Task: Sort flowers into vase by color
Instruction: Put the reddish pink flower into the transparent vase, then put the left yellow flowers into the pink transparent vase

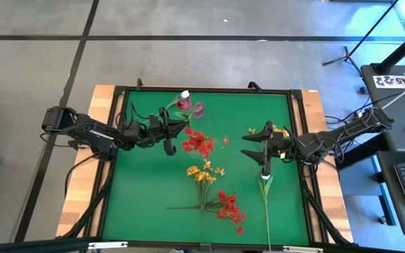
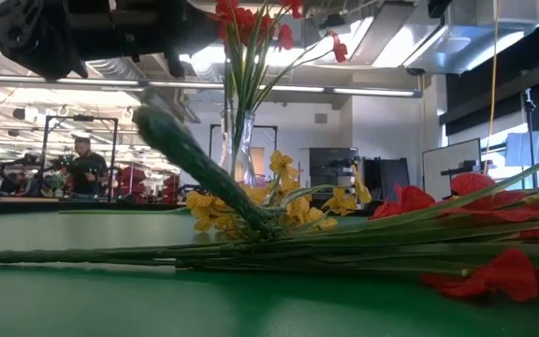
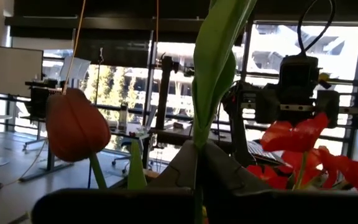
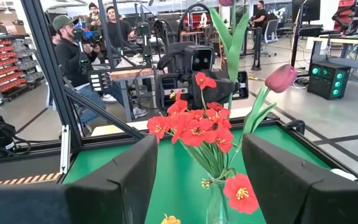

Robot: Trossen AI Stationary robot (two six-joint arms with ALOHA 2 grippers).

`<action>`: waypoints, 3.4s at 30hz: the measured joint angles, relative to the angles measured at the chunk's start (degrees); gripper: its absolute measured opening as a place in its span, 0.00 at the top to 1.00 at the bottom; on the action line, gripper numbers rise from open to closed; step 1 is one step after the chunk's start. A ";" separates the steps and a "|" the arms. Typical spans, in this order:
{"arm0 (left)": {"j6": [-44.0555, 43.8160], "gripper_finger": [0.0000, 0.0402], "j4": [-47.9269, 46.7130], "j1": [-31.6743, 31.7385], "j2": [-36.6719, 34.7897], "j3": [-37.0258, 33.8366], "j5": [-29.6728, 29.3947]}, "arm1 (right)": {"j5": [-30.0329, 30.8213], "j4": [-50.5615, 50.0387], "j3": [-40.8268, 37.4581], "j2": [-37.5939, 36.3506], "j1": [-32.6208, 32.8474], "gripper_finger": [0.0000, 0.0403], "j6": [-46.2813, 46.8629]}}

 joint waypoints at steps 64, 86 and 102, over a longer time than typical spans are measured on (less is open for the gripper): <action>-62.38 0.45 -62.02 -34.58 20.45 26.82 -16.21 | -0.17 -0.11 0.04 0.04 0.11 0.42 3.18; -68.10 0.45 -65.48 -27.78 31.90 31.63 -4.98 | -0.20 -0.13 0.04 0.04 0.11 0.42 3.25; -66.45 0.75 -64.00 -27.23 33.05 31.63 -8.26 | -0.20 -0.09 0.07 0.04 0.11 0.42 3.72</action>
